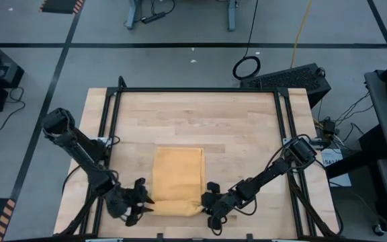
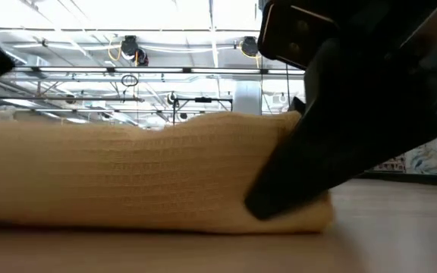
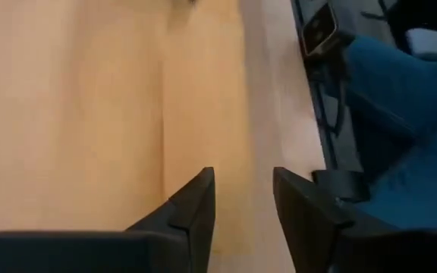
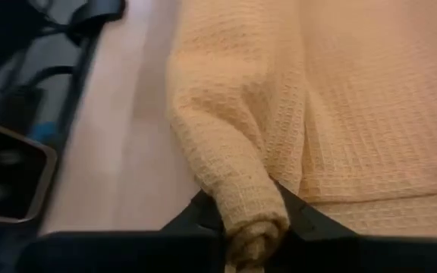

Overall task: Roll towel
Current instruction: Roll the yellow towel

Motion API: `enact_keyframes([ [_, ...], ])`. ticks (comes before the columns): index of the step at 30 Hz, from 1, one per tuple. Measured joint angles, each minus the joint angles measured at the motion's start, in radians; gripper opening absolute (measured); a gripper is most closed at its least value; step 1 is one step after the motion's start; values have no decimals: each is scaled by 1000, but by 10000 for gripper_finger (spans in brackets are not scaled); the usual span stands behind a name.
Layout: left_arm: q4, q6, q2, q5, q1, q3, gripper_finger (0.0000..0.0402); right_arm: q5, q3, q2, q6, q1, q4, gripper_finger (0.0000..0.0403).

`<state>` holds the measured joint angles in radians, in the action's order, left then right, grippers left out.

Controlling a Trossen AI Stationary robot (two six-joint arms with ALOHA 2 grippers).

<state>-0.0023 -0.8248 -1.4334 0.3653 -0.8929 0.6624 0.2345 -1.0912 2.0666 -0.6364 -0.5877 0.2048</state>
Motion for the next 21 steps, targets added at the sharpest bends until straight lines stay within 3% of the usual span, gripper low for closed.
enact_keyframes([
  [6, 2, 23, -19, 267, -104, 0, 158, -83, 1, 0, -94, 6, 19, 30],
  [10, 115, 89, -80, 420, -148, 0, 187, -97, 1, 1, -137, 22, 24, 34],
  [16, 403, 381, -234, 444, -157, 1, 276, -114, 2, 2, -202, 46, 35, 31],
  [21, 438, 502, -317, 450, -156, 36, 352, -113, 2, 3, -233, 54, 44, 33],
])
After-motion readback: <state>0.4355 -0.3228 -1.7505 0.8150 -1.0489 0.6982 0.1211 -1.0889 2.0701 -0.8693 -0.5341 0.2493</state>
